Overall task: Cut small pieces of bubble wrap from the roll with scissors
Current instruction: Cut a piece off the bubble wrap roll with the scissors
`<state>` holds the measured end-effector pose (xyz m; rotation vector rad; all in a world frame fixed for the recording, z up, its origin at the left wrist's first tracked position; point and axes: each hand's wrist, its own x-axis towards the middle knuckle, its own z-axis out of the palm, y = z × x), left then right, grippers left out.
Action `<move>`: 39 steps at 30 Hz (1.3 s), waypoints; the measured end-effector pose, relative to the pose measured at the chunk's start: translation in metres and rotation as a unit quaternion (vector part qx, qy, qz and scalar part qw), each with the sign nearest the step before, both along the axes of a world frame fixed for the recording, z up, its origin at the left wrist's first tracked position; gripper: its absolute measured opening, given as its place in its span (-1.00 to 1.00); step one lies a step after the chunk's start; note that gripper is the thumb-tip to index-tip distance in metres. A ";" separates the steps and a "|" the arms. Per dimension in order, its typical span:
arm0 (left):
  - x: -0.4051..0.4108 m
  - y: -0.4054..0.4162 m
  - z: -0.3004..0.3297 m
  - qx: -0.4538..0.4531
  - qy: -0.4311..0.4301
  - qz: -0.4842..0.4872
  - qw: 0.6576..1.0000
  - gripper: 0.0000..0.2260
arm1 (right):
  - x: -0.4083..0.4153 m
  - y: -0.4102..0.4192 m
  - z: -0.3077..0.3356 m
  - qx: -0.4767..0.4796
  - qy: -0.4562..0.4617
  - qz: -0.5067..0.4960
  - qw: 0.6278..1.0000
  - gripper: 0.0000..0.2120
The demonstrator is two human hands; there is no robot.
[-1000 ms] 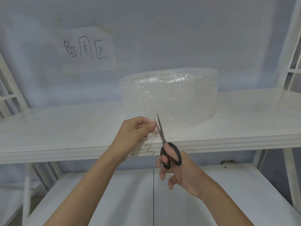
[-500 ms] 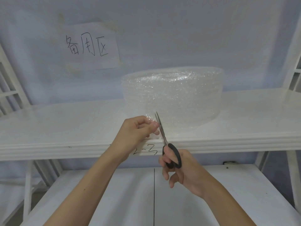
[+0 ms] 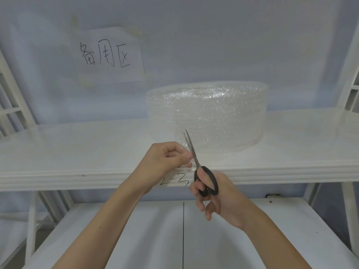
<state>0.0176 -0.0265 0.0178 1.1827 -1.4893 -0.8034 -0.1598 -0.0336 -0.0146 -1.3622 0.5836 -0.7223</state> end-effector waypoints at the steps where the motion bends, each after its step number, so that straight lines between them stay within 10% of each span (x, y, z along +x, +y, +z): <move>1: 0.000 0.000 0.000 -0.002 -0.001 -0.002 1.000 -0.85 | 0.001 0.000 0.001 0.004 -0.003 0.001 1.000 -0.58; 14: -0.007 -0.001 0.008 0.005 0.051 0.053 0.997 -0.58 | 0.012 0.006 -0.007 0.003 -0.043 -0.014 0.999 -0.66; 39: -0.010 0.003 0.006 -0.035 0.018 0.031 0.999 -0.74 | 0.009 0.009 0.006 0.007 -0.004 -0.027 1.000 -0.61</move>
